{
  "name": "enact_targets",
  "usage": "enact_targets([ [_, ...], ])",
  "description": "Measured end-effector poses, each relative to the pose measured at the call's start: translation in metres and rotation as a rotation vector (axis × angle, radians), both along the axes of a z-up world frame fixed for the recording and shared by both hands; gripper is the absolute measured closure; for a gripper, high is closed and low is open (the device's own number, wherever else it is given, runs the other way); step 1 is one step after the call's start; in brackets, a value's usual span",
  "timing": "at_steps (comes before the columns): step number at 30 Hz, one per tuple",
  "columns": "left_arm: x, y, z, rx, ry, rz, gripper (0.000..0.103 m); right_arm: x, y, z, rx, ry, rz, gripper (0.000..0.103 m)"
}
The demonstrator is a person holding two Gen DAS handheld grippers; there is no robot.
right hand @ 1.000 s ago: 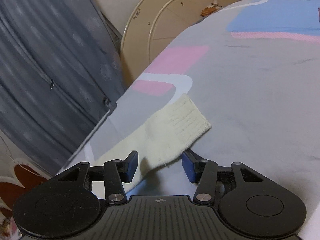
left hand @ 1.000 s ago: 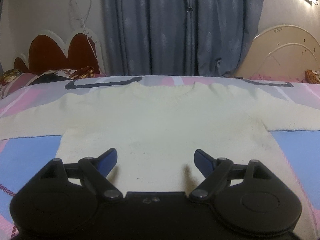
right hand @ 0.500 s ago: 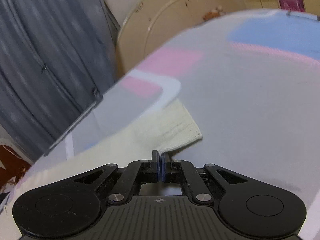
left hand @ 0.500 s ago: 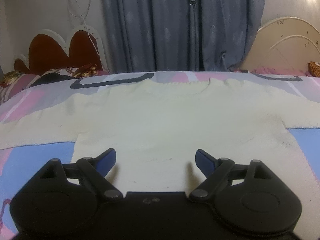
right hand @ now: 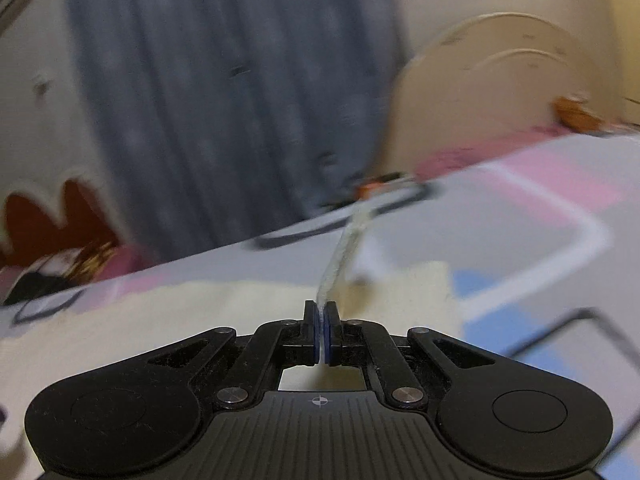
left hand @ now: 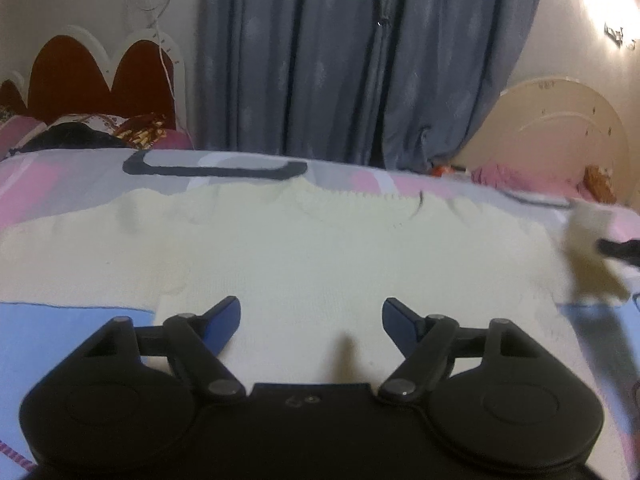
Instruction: Fold small clothes
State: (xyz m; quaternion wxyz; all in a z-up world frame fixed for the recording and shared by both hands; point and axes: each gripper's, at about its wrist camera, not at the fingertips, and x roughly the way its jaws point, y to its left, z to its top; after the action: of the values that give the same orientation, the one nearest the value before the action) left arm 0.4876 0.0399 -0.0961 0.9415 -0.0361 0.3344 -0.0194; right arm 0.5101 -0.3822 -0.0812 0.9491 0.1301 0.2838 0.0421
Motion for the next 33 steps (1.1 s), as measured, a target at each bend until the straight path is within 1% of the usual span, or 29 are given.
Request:
enact_targets([
  [3,0.004,0.013,0.0,-0.013,0.013,-0.004,0.027,0.006,0.068,-0.003,-0.009,-0.011,0.123,0.102],
  [5,0.006,0.022,-0.002,-0.034,0.032,-0.013,0.031,0.006,0.112,-0.01,-0.03,-0.017,0.204,0.102],
  [7,0.007,0.032,-0.003,-0.064,0.041,-0.006,0.032,0.002,0.156,-0.018,-0.052,-0.019,0.29,0.102],
  [9,0.008,0.04,-0.005,-0.096,0.043,0.005,0.032,0.001,0.189,-0.03,-0.068,-0.009,0.353,0.102],
  [10,0.01,0.043,-0.007,-0.111,0.047,0.009,0.032,0.004,0.2,-0.037,-0.065,-0.002,0.381,0.102],
  [11,0.011,0.045,-0.008,-0.127,0.049,0.009,0.032,0.003,0.216,-0.043,-0.075,0.016,0.423,0.102],
  [12,0.012,0.047,-0.01,-0.145,0.051,0.006,0.032,0.005,0.229,-0.05,-0.109,0.034,0.444,0.101],
  [13,0.014,0.048,-0.012,-0.164,0.052,0.0,0.032,0.008,0.24,-0.053,-0.17,0.034,0.441,0.1],
  [14,0.015,0.048,-0.013,-0.18,0.052,-0.008,0.032,0.001,0.246,-0.052,-0.22,0.001,0.442,0.095],
  [15,0.017,0.045,-0.014,-0.199,0.051,-0.021,0.032,-0.005,0.242,-0.049,-0.215,-0.017,0.439,0.092],
  [16,0.021,0.041,-0.016,-0.218,0.052,-0.038,0.032,-0.005,0.235,-0.047,-0.186,-0.027,0.434,0.091],
  [17,0.025,0.037,-0.017,-0.235,0.053,-0.053,0.035,-0.008,0.228,-0.046,-0.169,-0.025,0.412,0.092],
  [18,0.03,0.032,-0.018,-0.255,0.055,-0.07,0.038,-0.009,0.221,-0.047,-0.161,-0.016,0.376,0.092],
  [19,0.034,0.025,-0.02,-0.27,0.061,-0.088,0.045,-0.007,0.215,-0.047,-0.145,-0.008,0.346,0.092],
  [20,0.04,0.016,-0.023,-0.285,0.07,-0.106,0.048,-0.006,0.204,-0.048,-0.124,0.006,0.309,0.092],
  [21,0.044,0.008,-0.026,-0.294,0.08,-0.114,0.049,-0.005,0.194,-0.049,-0.103,0.02,0.271,0.092],
  [22,0.05,0.002,-0.031,-0.298,0.1,-0.114,0.051,-0.005,0.187,-0.049,-0.086,0.031,0.24,0.092],
  [23,0.055,-0.002,-0.037,-0.312,0.127,-0.111,0.056,-0.007,0.178,-0.048,-0.069,0.047,0.216,0.092],
  [24,0.062,-0.006,-0.042,-0.326,0.158,-0.103,0.059,-0.008,0.167,-0.048,-0.053,0.061,0.195,0.092],
  [25,0.068,-0.009,-0.046,-0.335,0.168,-0.095,0.061,-0.013,0.158,-0.045,-0.044,0.071,0.18,0.092],
  [27,0.076,-0.01,-0.048,-0.36,0.17,-0.085,0.084,-0.018,0.145,-0.042,-0.036,0.086,0.156,0.092],
  [28,0.081,-0.009,-0.05,-0.376,0.178,-0.086,0.097,-0.023,0.14,-0.04,-0.037,0.092,0.15,0.092],
  [29,0.082,-0.008,-0.049,-0.381,0.17,-0.086,0.097,-0.024,0.139,-0.039,-0.04,0.097,0.145,0.092],
  [32,0.073,-0.003,-0.031,-0.291,0.069,-0.085,0.097,-0.025,0.13,-0.041,-0.038,0.11,0.129,0.092],
  [33,0.069,0.003,-0.025,-0.271,0.048,-0.077,0.097,-0.032,0.124,-0.039,-0.034,0.109,0.125,0.092],
])
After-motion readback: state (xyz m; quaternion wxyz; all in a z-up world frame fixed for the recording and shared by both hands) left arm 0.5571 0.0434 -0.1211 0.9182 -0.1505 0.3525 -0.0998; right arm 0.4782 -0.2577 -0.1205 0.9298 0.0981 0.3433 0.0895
